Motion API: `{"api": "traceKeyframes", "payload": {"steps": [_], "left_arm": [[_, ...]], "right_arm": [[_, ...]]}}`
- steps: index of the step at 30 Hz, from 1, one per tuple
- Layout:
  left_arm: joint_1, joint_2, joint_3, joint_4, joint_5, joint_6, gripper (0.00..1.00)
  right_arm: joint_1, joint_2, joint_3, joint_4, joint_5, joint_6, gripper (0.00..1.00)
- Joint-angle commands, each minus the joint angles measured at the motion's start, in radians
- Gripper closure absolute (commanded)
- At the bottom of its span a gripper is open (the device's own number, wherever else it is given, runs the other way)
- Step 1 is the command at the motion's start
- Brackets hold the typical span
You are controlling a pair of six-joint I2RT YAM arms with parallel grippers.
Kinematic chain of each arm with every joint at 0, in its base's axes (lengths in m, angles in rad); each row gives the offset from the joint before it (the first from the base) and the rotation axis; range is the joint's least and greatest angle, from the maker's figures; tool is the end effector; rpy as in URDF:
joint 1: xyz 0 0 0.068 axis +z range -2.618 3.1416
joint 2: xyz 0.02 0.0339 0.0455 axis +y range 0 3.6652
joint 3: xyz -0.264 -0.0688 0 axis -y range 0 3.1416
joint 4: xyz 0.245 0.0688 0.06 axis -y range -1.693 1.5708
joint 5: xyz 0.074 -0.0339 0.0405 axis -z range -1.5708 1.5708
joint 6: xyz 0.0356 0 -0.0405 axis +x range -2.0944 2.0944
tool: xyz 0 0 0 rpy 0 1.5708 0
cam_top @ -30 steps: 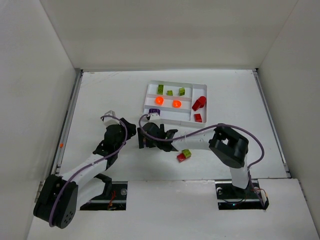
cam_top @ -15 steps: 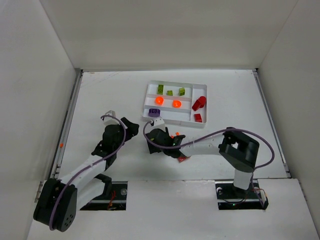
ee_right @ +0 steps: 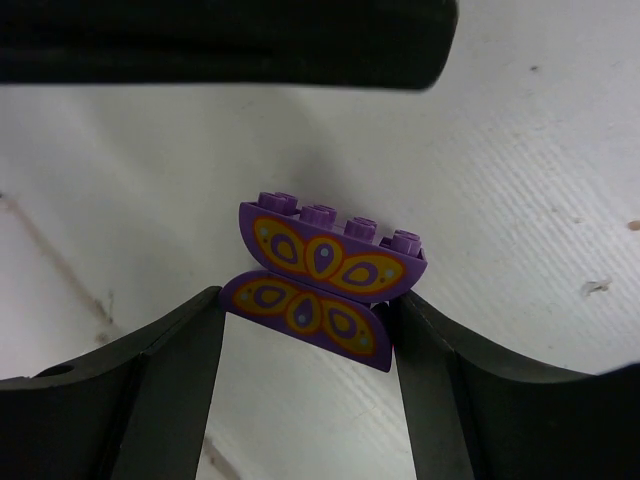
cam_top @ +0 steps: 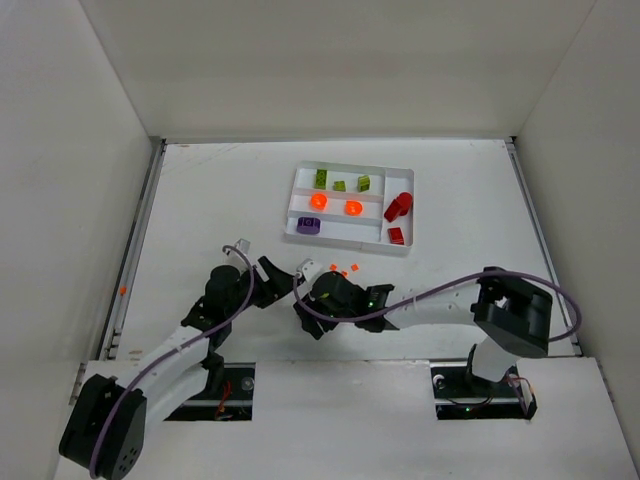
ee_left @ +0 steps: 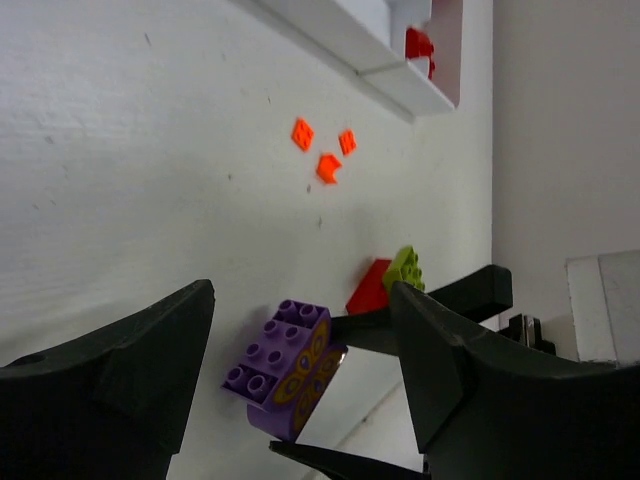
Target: Sort the legos into containers by color
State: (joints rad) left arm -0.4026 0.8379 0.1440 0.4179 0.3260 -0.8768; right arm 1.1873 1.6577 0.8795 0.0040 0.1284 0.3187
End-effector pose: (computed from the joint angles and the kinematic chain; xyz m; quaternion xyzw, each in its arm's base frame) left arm 0.1554 -0.0786 0.1698 -0.0897 0.7881 -0.4591 0.4002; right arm 0.1306 0.3114 0.1708 -0.3645 0.8449 0.2215 0.3228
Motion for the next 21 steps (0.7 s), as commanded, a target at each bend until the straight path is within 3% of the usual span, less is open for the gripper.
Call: {"api": "traceKeyframes", "payload": {"steps": [1,4,9,21], "left_arm": [[-0.012,-0.057,-0.030,0.047,0.087,-0.068,0.36],[-0.008,-0.098,-0.060,0.045,0.091,-0.082,0.40],[-0.052,-0.071,-0.055,0.070,0.131,-0.094,0.39],[-0.118,-0.013,-0.040,0.150,0.182,-0.218,0.40]], "right_arm": [[0.011,-0.093,-0.022,0.050,-0.114,-0.033,0.36],[0.007,-0.160,-0.051,0.047,-0.153,-0.033,0.36],[-0.024,-0.246,-0.070,0.025,-0.213,-0.036,0.35],[-0.053,-0.259,-0.014,-0.044,-0.208,-0.072,0.33]]}}
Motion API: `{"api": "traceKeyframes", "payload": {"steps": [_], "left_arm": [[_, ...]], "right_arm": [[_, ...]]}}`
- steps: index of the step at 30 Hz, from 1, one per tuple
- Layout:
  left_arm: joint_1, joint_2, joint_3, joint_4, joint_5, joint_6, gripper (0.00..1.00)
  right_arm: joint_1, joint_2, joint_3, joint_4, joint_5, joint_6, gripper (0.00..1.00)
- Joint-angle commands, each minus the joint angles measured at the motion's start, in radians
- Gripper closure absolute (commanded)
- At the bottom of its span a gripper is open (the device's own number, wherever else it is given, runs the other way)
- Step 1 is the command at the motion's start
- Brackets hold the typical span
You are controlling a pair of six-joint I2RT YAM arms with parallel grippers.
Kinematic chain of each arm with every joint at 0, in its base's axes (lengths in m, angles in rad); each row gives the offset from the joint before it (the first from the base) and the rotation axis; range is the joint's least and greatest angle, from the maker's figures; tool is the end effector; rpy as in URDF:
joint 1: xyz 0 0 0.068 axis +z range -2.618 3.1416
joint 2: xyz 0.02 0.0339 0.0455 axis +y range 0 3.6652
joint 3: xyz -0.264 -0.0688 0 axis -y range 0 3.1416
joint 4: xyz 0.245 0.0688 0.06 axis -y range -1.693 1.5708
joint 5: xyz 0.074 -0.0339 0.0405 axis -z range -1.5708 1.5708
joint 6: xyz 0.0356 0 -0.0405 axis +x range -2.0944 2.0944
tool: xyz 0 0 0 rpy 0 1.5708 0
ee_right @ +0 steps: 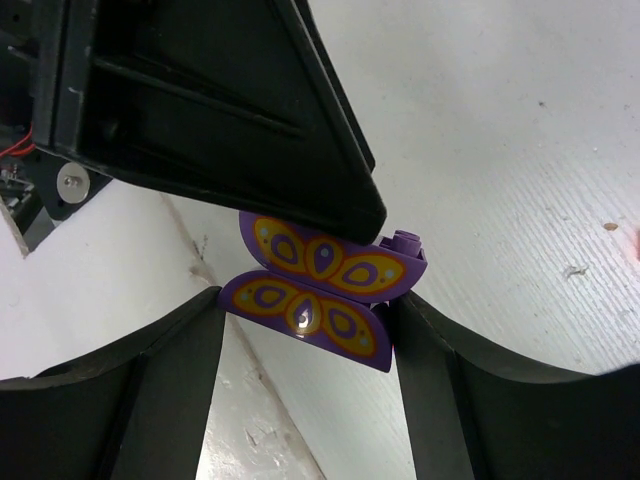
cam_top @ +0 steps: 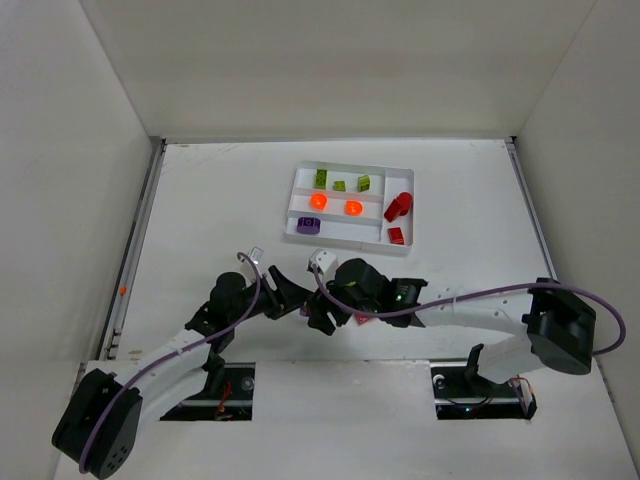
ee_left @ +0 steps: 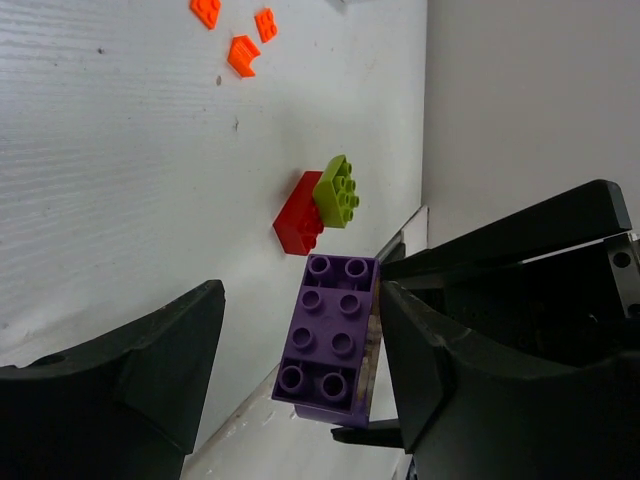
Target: Sort the legos into containers by color
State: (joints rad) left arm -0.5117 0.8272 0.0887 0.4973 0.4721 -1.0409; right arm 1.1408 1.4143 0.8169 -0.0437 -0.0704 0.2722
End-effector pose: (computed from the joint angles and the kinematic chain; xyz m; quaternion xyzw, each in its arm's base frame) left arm 0.1364 -0.0952 0.1620 -0.0609 0.7763 -0.5516 0.2990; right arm 0.1240 0.2764 0.2206 -0.3902 0.8038 0.3148 0.3203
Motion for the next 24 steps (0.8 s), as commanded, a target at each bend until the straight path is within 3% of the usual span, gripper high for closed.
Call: {"api": "traceKeyframes", "payload": {"steps": [1,11,24], "left_arm": [[-0.012,-0.002,0.019,0.066,0.043,-0.064,0.41],[-0.018,0.012,0.028,0.072,0.111,-0.198,0.48],[-0.030,0.023,0.045,0.079,0.108,-0.215,0.62]], "right_arm": [[-0.006,-0.015,0.048,0.010,-0.006,-0.025,0.33],[-0.008,-0.017,0.045,0.025,0.027,-0.039,0.32],[-0.011,-0.041,0.021,0.073,0.055,-0.047,0.32]]}}
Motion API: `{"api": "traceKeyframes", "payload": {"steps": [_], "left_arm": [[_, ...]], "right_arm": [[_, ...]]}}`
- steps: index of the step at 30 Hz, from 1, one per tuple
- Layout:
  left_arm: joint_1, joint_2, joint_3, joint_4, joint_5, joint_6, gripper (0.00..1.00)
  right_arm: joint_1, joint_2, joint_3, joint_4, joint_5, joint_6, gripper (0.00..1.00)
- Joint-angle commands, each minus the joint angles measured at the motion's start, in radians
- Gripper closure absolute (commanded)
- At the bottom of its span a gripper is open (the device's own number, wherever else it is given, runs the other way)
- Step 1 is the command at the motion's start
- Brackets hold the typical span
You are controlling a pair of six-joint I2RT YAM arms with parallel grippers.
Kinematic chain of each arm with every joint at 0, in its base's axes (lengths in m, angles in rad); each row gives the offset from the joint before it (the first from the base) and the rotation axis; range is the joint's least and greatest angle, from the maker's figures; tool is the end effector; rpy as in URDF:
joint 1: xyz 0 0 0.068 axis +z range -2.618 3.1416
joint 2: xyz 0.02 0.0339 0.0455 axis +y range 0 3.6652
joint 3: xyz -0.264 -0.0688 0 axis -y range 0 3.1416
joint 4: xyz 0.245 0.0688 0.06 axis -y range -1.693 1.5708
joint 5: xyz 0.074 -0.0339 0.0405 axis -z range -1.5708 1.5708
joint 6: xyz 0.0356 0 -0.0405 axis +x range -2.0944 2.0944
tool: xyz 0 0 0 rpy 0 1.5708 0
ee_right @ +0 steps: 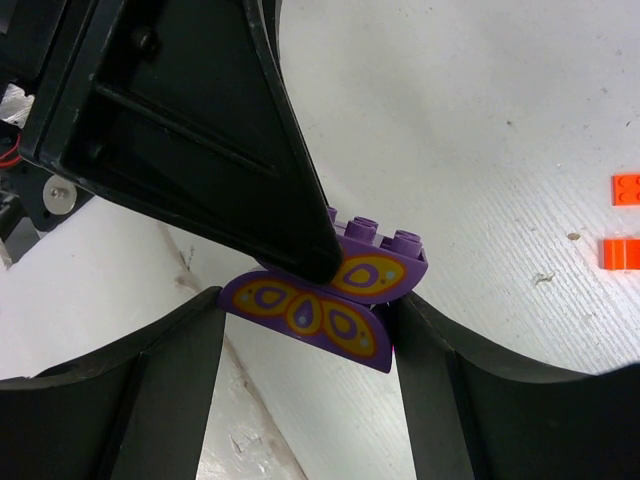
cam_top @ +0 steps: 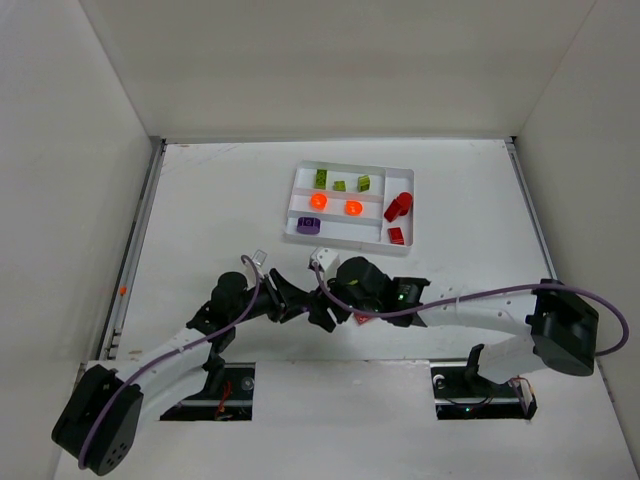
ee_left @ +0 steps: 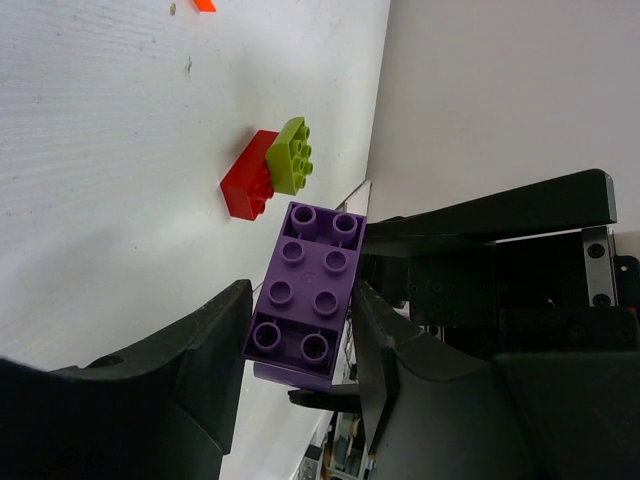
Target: Sort the legos into containers by color
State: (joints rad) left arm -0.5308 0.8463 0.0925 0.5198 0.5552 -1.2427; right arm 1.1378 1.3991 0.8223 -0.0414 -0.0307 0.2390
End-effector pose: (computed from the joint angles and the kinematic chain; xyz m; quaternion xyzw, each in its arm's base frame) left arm 0.1338 -0.1003 0.1631 -0.1038 0.7666 -0.5978 0.2099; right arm 0.1258 0.2748 0.2268 -0.3924 0.7973 0.3018 0.3454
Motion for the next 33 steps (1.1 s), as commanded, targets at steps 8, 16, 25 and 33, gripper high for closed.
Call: {"api": "traceKeyframes", "payload": {"steps": [8,16,25,33], "left_arm": [[0.028,-0.019,0.032,0.088,-0.027,-0.008,0.84],[0.134,-0.029,0.042,0.086,-0.089,0.035,0.85],[0.191,0.027,0.058,0.085,-0.116,0.120,0.85],[0.217,0.011,0.052,0.089,-0.150,0.138,0.87]], "right_arm": [[-0.006,-0.002,0.008,0.080,0.021,-0.003,0.32],[-0.002,-0.020,-0.018,0.080,0.025,0.011,0.32],[-0.017,-0.077,-0.048,0.087,0.034,0.013,0.33],[-0.028,-0.057,-0.052,0.089,0.014,0.017,0.33]]}}
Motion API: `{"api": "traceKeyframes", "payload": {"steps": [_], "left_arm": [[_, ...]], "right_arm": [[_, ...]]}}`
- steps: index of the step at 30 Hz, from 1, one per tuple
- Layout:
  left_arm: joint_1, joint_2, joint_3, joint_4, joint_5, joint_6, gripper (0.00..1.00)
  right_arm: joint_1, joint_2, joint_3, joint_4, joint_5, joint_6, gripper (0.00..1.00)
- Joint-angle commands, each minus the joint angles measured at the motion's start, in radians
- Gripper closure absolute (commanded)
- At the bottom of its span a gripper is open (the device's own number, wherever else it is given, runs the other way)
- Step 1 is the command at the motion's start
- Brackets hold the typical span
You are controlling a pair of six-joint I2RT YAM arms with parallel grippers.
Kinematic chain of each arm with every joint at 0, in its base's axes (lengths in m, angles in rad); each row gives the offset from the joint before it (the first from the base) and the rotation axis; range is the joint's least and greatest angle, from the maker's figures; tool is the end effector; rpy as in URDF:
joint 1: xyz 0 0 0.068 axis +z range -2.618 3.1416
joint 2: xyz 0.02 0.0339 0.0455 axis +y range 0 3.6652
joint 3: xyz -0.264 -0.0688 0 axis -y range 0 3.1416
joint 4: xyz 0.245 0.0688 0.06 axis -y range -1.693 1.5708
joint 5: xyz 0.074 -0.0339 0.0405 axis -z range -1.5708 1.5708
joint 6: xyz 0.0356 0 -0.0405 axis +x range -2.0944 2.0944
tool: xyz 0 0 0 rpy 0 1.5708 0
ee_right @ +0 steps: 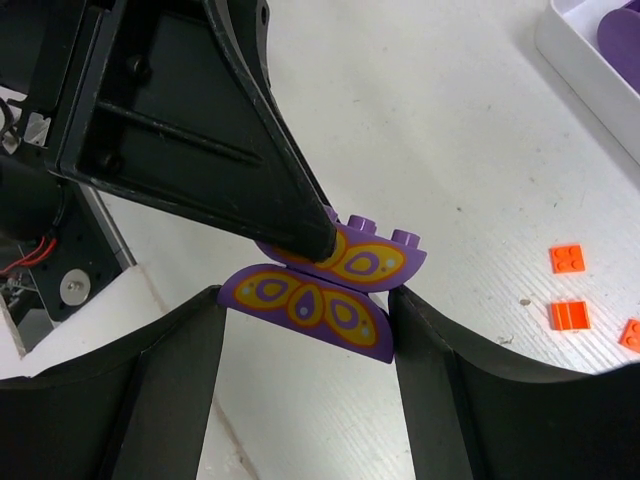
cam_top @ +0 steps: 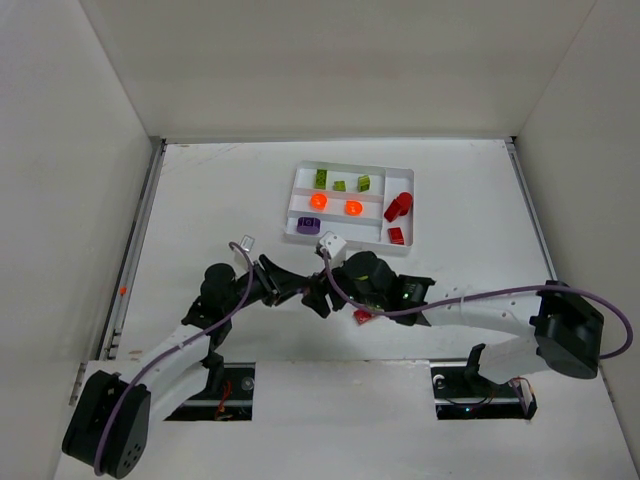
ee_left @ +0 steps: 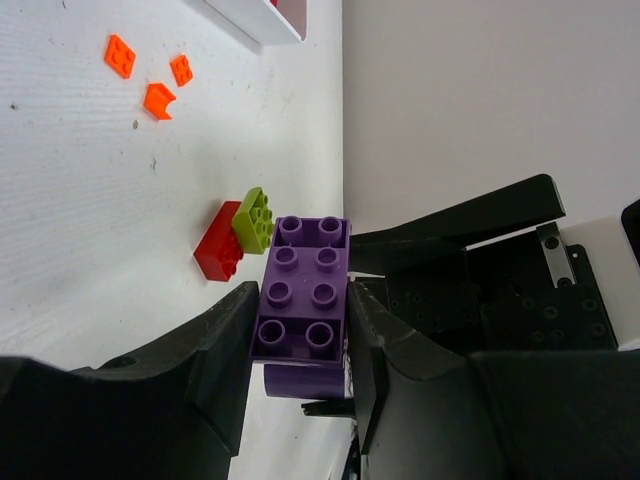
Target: Sort the legos into containers by color
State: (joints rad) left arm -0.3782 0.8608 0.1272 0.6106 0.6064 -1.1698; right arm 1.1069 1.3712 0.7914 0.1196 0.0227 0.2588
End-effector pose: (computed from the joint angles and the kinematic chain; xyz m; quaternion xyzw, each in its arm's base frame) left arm 0.1529 -0.0826 0.1816 -0.0932 0.7360 -0.6018 0.2957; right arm 0.1366 0.2712 0.2396 -0.3442 0.7769 0.3252 0.4150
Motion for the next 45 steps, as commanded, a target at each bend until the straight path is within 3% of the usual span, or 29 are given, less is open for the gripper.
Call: {"api": "traceKeyframes", "payload": {"steps": [1,11,17,22,27,38,45], "left_arm": [[0.071,-0.009,0.012,-0.005,-0.209,0.065,0.88],[0.160,-0.057,-0.006,-0.020,-0.201,0.061,0.91],[0.085,-0.063,0.011,-0.011,-0.237,0.074,0.89],[-0.003,-0.089,0.014,-0.020,-0.289,0.122,0.87],[-0.057,-0.085,0.029,-0.031,-0.332,0.153,0.86],[-0.121,0.095,0.158,-0.020,-0.425,0.262,0.86],[-0.138,0.276,0.281,-0.018,-0.453,0.326,0.86]], "right_arm": [[0.004,-0.026,-0.023,-0.072,-0.038,-0.001,0.33],[-0.003,-0.087,-0.063,-0.069,-0.011,0.020,0.33],[-0.101,-0.097,0.002,-0.031,0.209,0.023,0.32],[-0.251,0.015,0.077,0.009,0.351,0.097,0.32],[-0.357,0.150,0.160,0.025,0.401,0.148,0.31],[-0.479,0.304,0.252,0.011,0.387,0.160,0.27],[-0.489,0.344,0.250,0.017,0.345,0.165,0.18]]}}
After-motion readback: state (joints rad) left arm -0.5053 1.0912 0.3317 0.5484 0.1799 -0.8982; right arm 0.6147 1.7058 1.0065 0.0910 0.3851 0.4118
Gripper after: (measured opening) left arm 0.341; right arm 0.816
